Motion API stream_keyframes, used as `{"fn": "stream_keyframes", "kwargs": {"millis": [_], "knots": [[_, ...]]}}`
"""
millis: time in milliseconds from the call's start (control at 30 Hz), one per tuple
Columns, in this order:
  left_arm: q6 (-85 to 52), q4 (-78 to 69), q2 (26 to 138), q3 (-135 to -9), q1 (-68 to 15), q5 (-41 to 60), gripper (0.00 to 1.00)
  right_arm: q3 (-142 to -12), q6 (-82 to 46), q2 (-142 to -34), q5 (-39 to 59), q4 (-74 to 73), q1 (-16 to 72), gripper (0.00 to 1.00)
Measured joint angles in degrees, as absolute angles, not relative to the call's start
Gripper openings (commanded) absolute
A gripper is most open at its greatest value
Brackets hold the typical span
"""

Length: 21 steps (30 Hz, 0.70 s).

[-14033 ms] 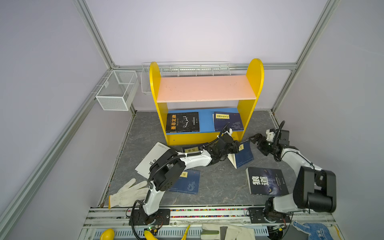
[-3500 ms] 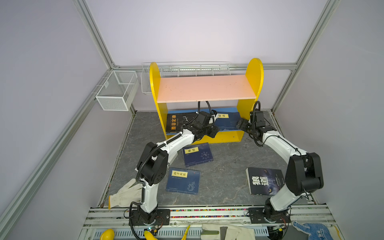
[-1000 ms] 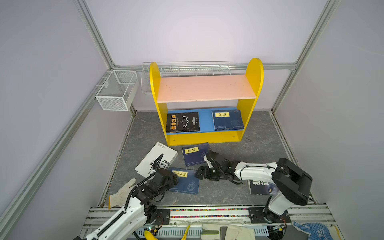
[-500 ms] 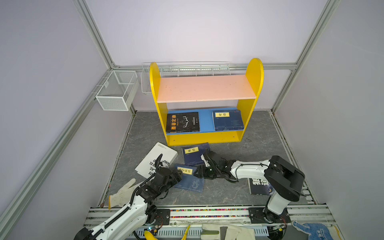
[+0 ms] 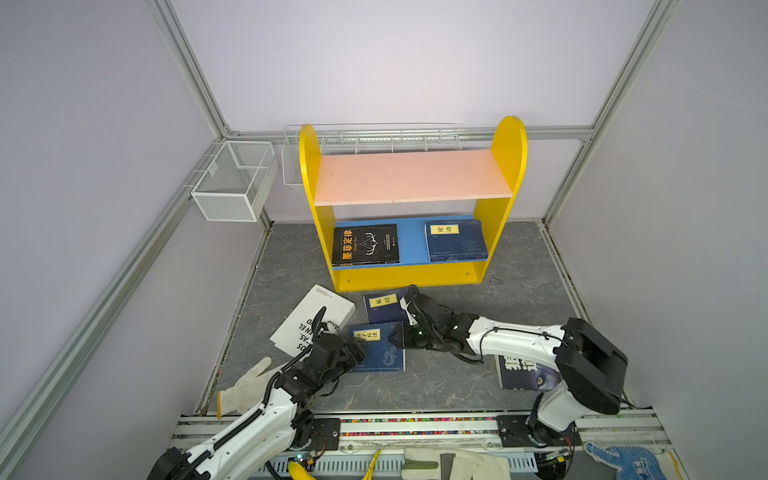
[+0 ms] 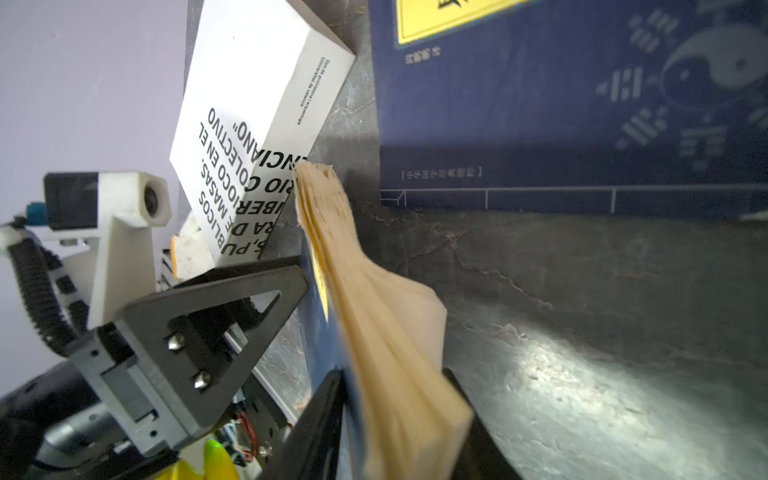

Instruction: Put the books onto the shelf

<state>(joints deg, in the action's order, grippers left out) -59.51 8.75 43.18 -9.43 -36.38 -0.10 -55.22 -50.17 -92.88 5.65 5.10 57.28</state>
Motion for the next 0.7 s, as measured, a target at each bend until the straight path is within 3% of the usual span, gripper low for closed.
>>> {"fn": "stream_keyframes", "kwargs": {"millis": [233, 533, 700], "knots": [[-59.51, 5.52, 45.84, -9.50, -36.38, 0.54, 0.82, -58.19, -49.01, -92.77, 1.39, 12.19, 58.19, 0.22], [-58.37, 6.17, 45.91, -10.52, -36.14, 1.76, 0.90, -59.07, -47.44, -90.08, -3.70, 19.18, 58.22, 0.20], [-57.49, 8.45, 43.86, -11.11, -32.86, 7.62, 0.91, -59.13, -46.24, -85.52, -2.04, 20.56, 55.72, 0.20]]}}
